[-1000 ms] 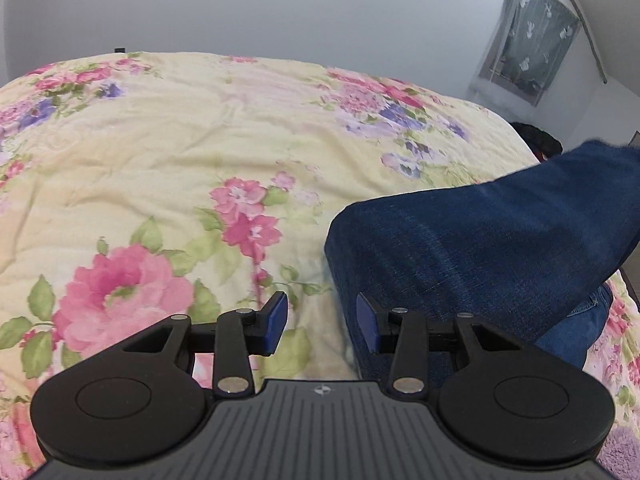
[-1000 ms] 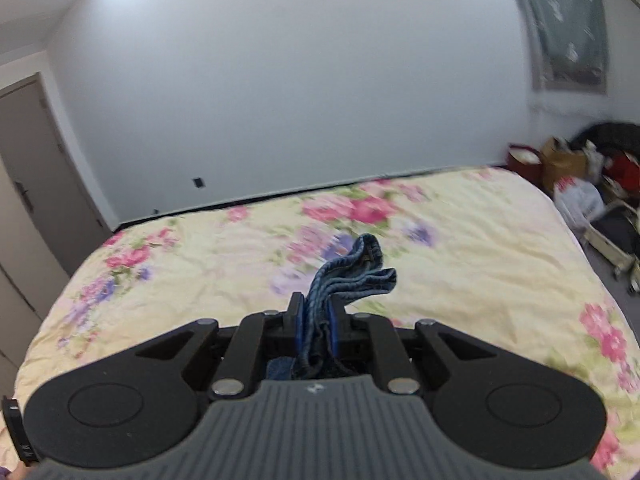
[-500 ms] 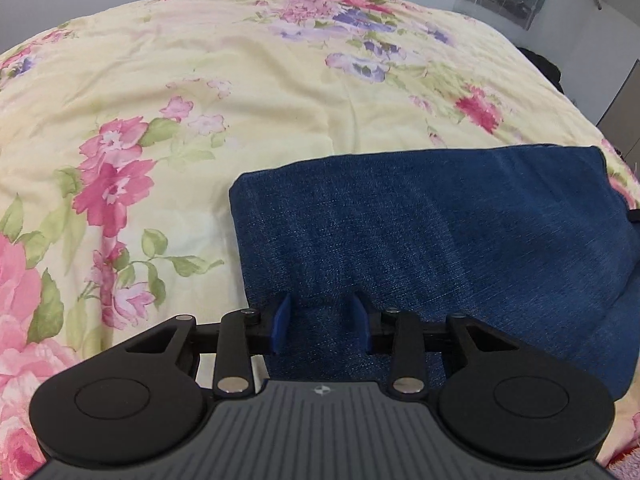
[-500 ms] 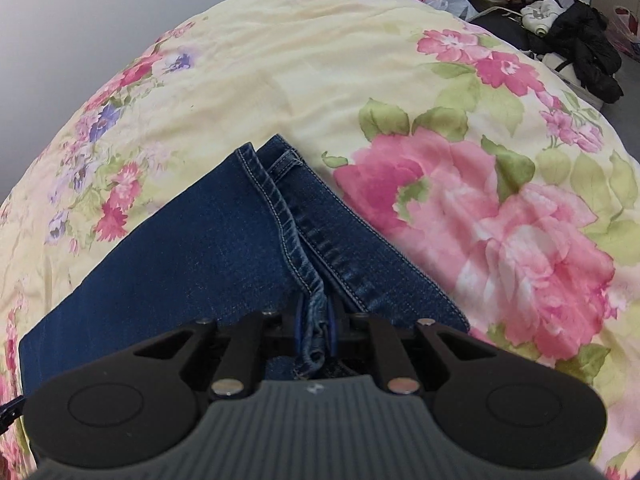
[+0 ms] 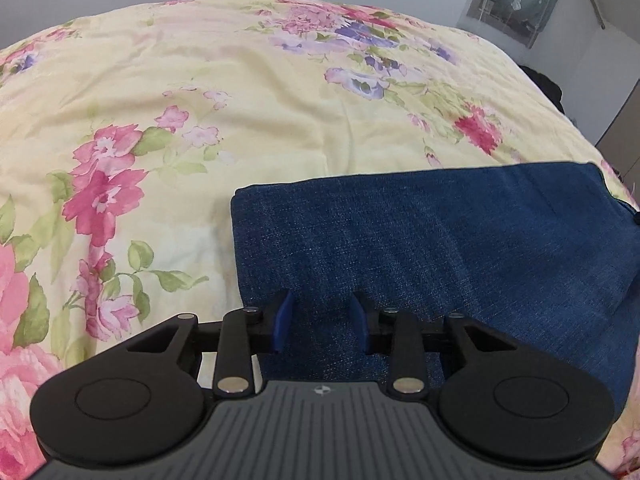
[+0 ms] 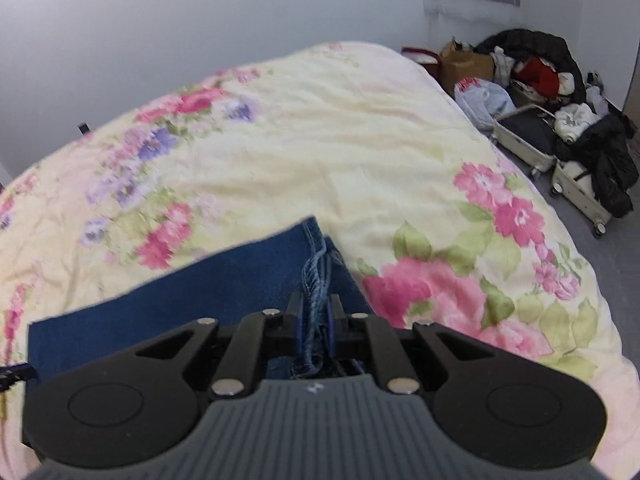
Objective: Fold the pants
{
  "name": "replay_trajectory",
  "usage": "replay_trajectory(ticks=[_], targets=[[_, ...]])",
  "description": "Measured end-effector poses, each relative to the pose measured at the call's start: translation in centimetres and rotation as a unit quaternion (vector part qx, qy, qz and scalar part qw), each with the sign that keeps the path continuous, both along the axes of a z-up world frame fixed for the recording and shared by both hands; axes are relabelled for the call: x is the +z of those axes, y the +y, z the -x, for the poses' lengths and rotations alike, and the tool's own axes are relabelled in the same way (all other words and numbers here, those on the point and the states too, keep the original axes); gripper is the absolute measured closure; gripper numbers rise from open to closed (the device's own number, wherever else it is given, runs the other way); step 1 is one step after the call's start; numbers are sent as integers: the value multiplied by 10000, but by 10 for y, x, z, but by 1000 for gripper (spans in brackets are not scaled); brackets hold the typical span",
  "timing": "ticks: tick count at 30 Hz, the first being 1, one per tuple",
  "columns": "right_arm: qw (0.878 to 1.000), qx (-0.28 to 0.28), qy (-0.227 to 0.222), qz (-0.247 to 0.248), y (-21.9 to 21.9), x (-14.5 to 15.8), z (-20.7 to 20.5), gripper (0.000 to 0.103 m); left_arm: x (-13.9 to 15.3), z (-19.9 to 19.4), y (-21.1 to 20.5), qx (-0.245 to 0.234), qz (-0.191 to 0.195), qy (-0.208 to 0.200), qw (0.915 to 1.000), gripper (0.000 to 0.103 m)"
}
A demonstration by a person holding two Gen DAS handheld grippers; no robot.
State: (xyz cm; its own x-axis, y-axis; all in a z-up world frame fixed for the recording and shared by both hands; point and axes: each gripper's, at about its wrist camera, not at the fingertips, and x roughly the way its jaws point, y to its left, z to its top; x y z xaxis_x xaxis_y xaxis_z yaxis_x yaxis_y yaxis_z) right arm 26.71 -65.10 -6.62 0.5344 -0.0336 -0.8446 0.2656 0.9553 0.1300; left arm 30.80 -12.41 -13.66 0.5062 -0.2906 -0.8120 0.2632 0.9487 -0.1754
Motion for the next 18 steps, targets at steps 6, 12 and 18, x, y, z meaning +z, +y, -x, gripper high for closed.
replay_trajectory(ticks=[6,12,18], targets=[[9993,-284,220,75,-2,-50,4,99,13,-3,7,-43,22,-102,9999,65],[9949,-74,115,1000,16,-15,-1,78,24,-24,27,112,231,-224,9994,65],[9959,107,-644,623,39,-7,-31,84,15,-42,21,-10,385,-227,9990,65]])
